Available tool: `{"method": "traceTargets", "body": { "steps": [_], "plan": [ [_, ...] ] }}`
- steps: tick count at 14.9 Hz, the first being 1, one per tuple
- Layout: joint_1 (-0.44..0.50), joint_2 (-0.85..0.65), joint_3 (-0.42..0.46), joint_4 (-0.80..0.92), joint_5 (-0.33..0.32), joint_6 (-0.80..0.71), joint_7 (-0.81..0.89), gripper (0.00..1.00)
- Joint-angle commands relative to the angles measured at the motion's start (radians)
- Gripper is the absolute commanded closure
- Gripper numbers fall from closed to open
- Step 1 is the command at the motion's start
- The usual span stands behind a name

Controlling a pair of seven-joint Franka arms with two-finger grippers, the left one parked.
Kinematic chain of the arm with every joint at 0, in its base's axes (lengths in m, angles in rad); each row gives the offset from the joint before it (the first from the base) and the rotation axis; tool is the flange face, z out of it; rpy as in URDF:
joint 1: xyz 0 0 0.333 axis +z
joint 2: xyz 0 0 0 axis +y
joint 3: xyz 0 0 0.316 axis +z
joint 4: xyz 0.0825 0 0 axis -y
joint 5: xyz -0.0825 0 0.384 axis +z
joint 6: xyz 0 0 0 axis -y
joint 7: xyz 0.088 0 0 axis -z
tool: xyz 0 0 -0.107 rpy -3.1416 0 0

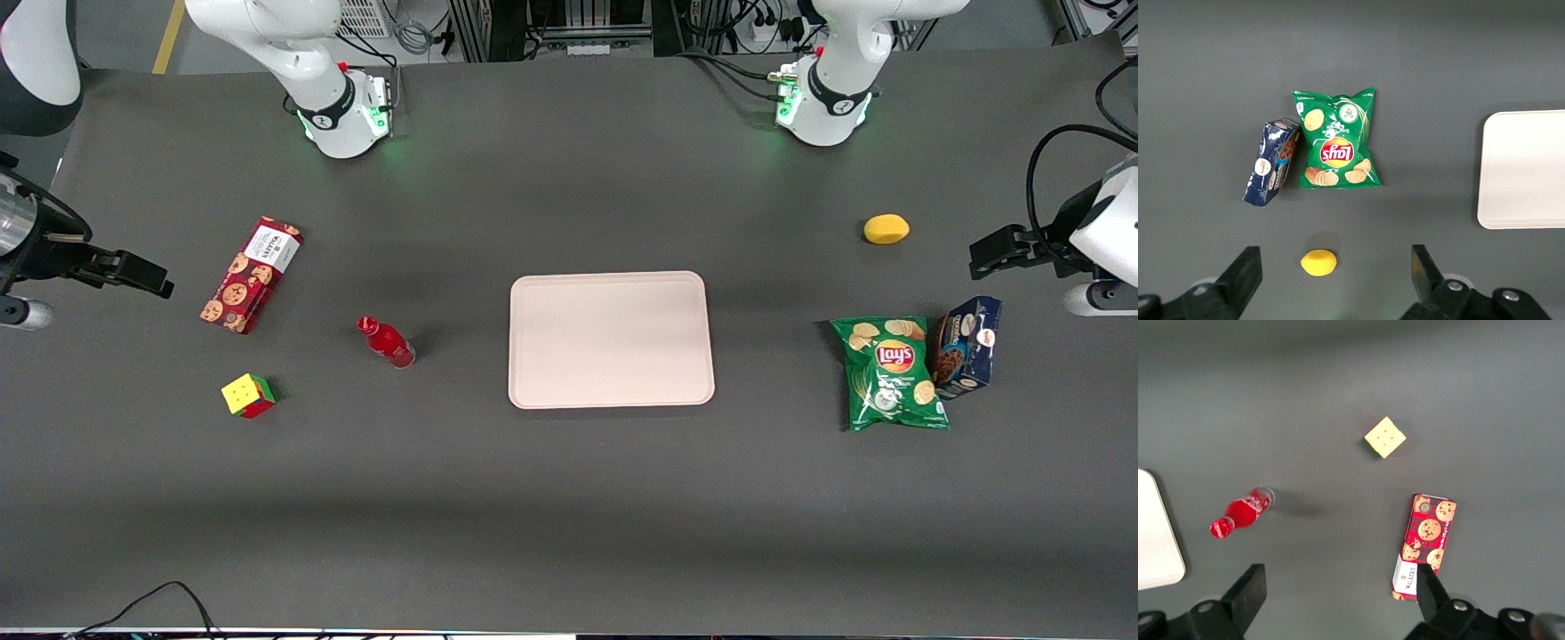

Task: Place coke bottle on tray
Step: 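Move the open right gripper over the red Coca-Cola bottle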

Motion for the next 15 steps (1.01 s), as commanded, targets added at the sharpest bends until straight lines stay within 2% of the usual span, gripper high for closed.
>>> {"method": "traceTargets", "body": {
  "steps": [1,4,9,15],
  "plan": [
    [0.056,0.002,0.011,0.006,0.011,-0.060,-0.023,0.00],
    [0.128,-0.001,0.008,0.003,0.016,-0.080,-0.138,0.00],
    [0.299,-0.009,-0.002,0.000,0.034,-0.104,-0.123,0.00],
    [0.327,0.019,0.011,-0.045,0.062,-0.085,-0.101,0.00]
  ]
}}
